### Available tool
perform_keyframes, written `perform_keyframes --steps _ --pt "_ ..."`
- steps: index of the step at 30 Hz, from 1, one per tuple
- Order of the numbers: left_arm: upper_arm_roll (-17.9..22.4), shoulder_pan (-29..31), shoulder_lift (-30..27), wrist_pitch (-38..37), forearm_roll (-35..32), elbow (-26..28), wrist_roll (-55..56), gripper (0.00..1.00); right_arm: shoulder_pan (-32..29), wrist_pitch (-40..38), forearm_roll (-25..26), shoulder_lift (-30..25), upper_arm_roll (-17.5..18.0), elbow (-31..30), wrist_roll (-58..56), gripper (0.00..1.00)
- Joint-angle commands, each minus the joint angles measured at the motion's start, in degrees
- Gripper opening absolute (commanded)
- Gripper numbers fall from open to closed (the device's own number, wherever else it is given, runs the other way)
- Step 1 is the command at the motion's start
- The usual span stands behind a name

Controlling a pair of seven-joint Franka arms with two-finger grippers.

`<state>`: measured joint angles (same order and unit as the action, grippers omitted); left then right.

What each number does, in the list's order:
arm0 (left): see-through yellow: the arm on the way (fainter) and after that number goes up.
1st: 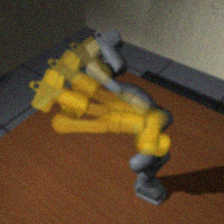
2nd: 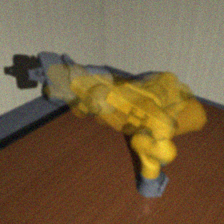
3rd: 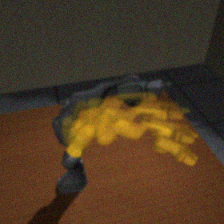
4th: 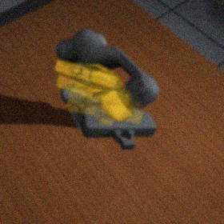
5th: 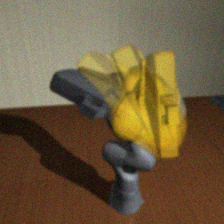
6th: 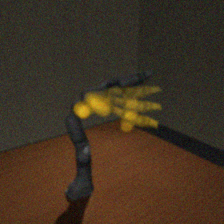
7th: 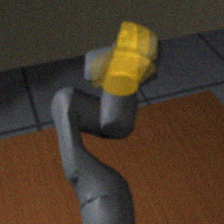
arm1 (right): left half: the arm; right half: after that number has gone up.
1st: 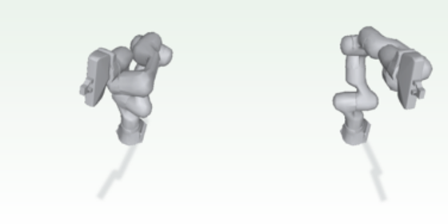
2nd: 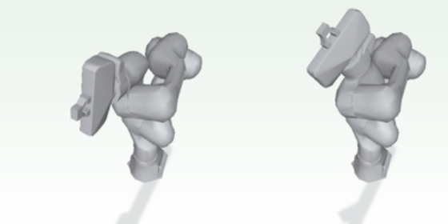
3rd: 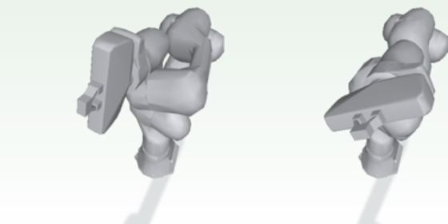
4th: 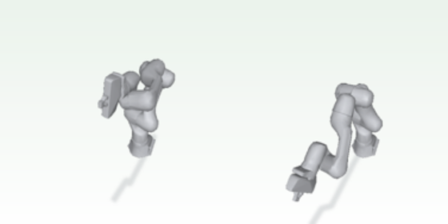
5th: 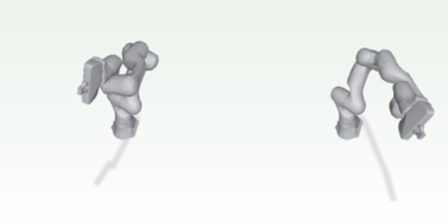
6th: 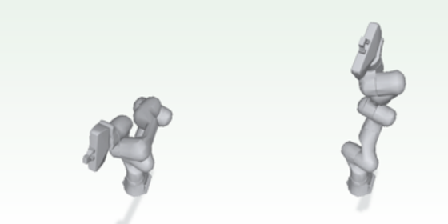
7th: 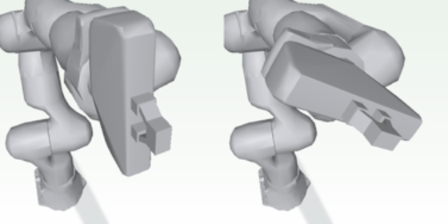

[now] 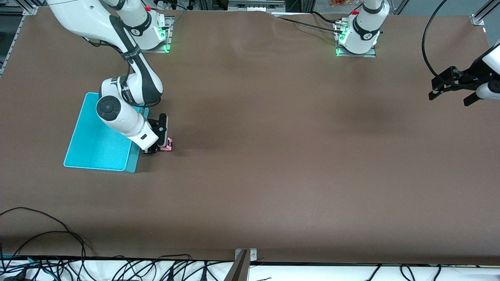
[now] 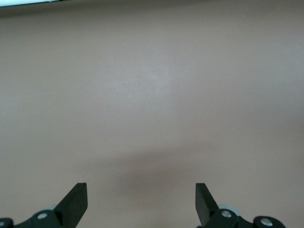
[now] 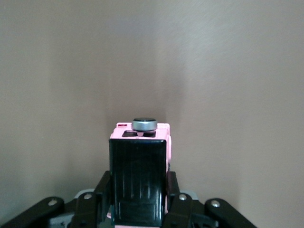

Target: Wind and store pink jeep toy

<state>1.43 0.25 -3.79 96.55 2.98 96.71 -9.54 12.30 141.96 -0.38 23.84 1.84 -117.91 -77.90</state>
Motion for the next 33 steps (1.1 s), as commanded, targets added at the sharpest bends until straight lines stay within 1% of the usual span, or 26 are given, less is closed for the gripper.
perform_keyframes --steps 1,6,10,13,15,17,21,24,26,28,29,33 --pt "-0.46 0.45 -3.42 2.06 -1.31 4.01 0.14 1.00 0.62 -8.26 0.82 -1.17 -0.08 6.45 0.12 0.23" --pt "-0.46 0.36 -2.98 1.98 -1.31 3.57 0.05 1.00 0.53 -18.10 0.64 -1.34 -0.17 13.93 0.03 0.23" --pt "-0.46 0.36 -2.80 1.89 -1.31 3.48 0.14 1.00 0.44 -27.76 0.55 -1.34 -0.43 21.04 -0.14 0.23" --pt "-0.46 0.36 -1.93 1.71 -1.31 2.17 0.31 1.00 0.00 -33.92 0.47 -1.43 -0.78 25.70 -0.41 0.23" --pt "-0.46 0.27 -1.57 1.62 -1.31 1.55 0.49 1.00 -0.35 -37.88 0.47 -1.96 -1.57 28.08 -0.67 0.23" --pt "-0.55 0.10 -1.57 1.62 -1.31 1.46 0.40 1.00 -0.44 -41.83 0.12 -2.22 -3.41 29.93 -0.85 0.23" --pt "-0.55 0.18 -1.05 1.80 -1.22 1.29 0.22 1.00 -0.61 -47.46 -0.94 -4.85 -6.66 30.90 -2.16 0.23" --pt "-0.46 0.27 -0.69 1.89 -0.87 1.28 0.22 1.00 -0.61 -49.57 -1.12 -6.79 -8.34 30.38 -2.96 0.23" --pt "-0.46 0.27 -0.69 1.89 -0.78 1.28 0.22 1.00 -0.61 -51.25 -1.12 -6.88 -9.48 30.38 -4.53 0.23" --pt "-0.46 0.27 -0.69 1.89 -0.78 1.28 0.22 1.00 -0.70 -51.69 -1.12 -6.88 -10.97 30.03 -7.69 0.23" --pt "-0.46 0.27 -0.69 1.89 -0.70 1.28 0.22 1.00 -0.70 -51.52 -1.29 -6.88 -12.11 29.07 -9.70 0.23" --pt "-0.37 0.27 -0.60 1.89 -0.70 1.28 0.22 1.00 -0.70 -50.64 -1.82 -6.97 -14.75 25.99 -14.20 0.23"
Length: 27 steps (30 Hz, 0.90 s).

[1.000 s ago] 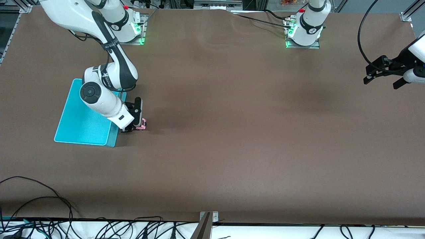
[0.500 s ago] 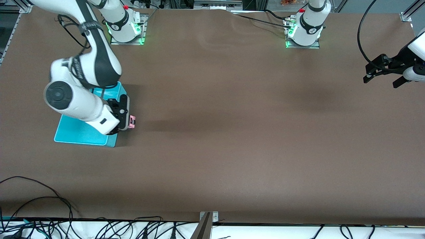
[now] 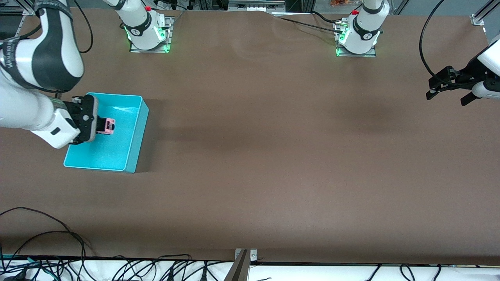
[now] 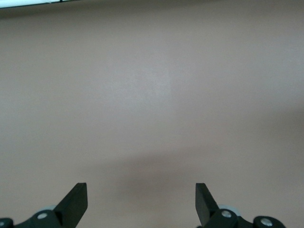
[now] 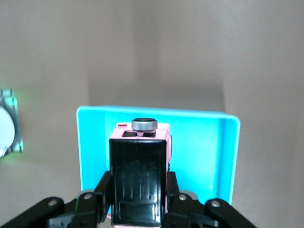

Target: Wind and store pink jeep toy

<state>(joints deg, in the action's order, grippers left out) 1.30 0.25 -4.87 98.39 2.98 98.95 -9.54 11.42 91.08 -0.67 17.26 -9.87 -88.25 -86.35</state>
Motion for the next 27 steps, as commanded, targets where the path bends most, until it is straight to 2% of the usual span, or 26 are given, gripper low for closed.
perform_keyframes --steps 1,5,15,20,27 --pt "-0.25 0.27 0.39 0.05 -0.70 -0.95 0.22 1.00 0.09 0.50 -1.96 -0.48 -3.57 -4.38 -6.45 0.23" --pt "-0.25 0.27 0.48 0.05 -0.70 -0.95 0.22 1.00 0.09 3.75 -3.19 -1.53 -5.07 -10.00 -8.13 0.23" --pt "-0.25 0.19 1.70 0.31 -0.52 -1.74 0.31 1.00 0.09 23.51 -3.37 -9.44 -5.42 -33.81 -9.71 0.23" --pt "-0.07 0.27 4.96 0.05 -0.52 -6.40 0.40 1.00 0.09 29.06 -3.46 -8.91 -5.95 -38.92 -9.80 0.23" --pt "-0.07 0.27 5.31 -0.04 -0.43 -6.75 0.40 1.00 0.09 35.57 -3.46 -8.21 -5.95 -44.20 -9.89 0.24"
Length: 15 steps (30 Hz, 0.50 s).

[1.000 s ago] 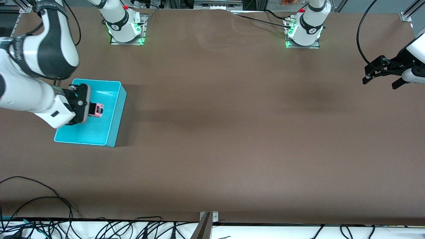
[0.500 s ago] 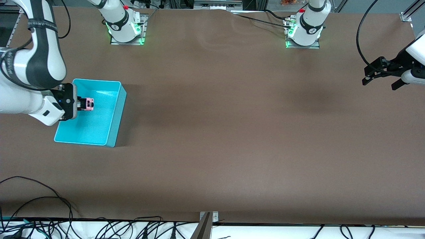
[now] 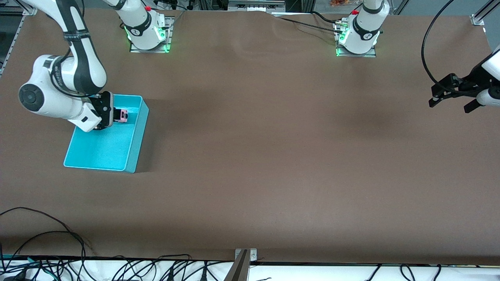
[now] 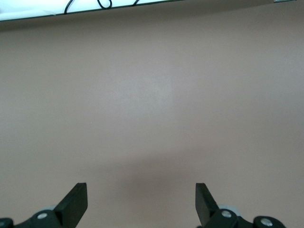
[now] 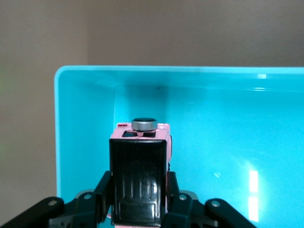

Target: Wind and store pink jeep toy

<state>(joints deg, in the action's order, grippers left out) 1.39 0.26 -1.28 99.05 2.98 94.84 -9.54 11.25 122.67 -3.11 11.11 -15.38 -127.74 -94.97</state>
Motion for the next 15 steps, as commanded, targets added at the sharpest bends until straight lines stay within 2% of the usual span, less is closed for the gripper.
perform_keyframes --steps 1,11,15 --pt "-0.16 0.27 1.72 -0.70 -0.43 -2.64 0.40 1.00 0.26 4.32 -1.11 -1.70 -0.44 -4.98 -1.27 0.24" --pt "-0.16 0.36 1.80 -0.70 -0.43 -2.64 0.40 1.00 0.17 8.45 -1.20 -0.82 -0.44 -7.88 -1.62 0.25" --pt "-0.16 0.36 1.80 -0.70 -0.43 -2.64 0.40 1.00 0.17 10.48 -1.20 -0.30 -0.44 -8.93 -1.62 0.31"
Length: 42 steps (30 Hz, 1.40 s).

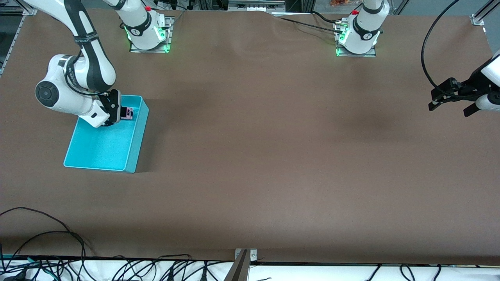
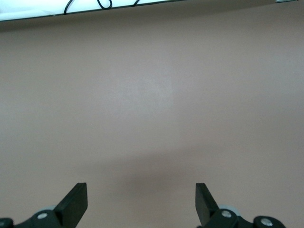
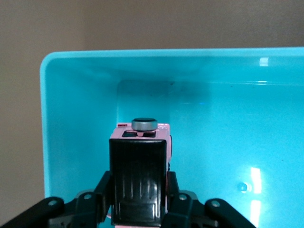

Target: Wind and store pink jeep toy

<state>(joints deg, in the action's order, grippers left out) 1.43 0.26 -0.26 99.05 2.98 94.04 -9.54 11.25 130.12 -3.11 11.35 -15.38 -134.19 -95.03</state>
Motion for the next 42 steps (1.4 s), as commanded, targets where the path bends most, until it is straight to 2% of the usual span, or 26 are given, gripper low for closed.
perform_keyframes --steps 1,6,9,12,13,14,21,27,34,42 --pt "-0.20 0.35 0.78 -0.70 -0.43 -1.84 0.40 1.00 0.17 3.03 -1.19 -0.28 -0.44 -2.48 -1.56 0.33" --pt "-0.20 0.35 0.78 -0.78 -0.43 -1.84 0.40 1.00 0.17 4.26 -1.37 0.25 -0.44 -2.39 -1.56 0.45" --pt "-0.20 0.35 0.78 -0.78 -0.43 -1.76 0.40 1.00 0.17 4.62 -1.63 0.95 -0.44 -2.30 -1.47 0.70" --pt "-0.20 0.35 0.78 -0.78 -0.43 -1.84 0.40 1.00 0.17 4.70 -4.26 1.13 -0.44 -2.21 -1.56 0.81" --pt "-0.20 0.35 0.78 -0.78 -0.43 -1.84 0.40 1.00 0.17 4.70 -4.62 1.13 -0.44 -2.21 -1.56 0.96" --pt "-0.20 0.35 0.78 -0.78 -0.43 -1.84 0.40 1.00 0.08 4.70 -4.71 1.13 -0.44 -2.12 -1.65 1.00" --pt "-0.20 0.35 0.78 -0.78 -0.43 -1.84 0.40 1.00 0.08 4.09 -4.71 0.17 -0.35 -0.37 -1.91 1.00" --pt "-0.20 0.35 0.78 -0.78 -0.43 -1.84 0.40 1.00 0.17 0.76 -4.71 -1.85 -0.35 4.63 -1.91 1.00" --pt "-0.20 0.35 0.78 -0.78 -0.43 -1.76 0.40 1.00 0.17 -11.98 -4.80 -1.86 -0.35 18.25 1.07 1.00" --pt "-0.20 0.35 0.78 -0.78 -0.43 -1.76 0.40 1.00 0.17 -24.02 -4.45 -1.86 -0.79 30.12 18.89 1.00"
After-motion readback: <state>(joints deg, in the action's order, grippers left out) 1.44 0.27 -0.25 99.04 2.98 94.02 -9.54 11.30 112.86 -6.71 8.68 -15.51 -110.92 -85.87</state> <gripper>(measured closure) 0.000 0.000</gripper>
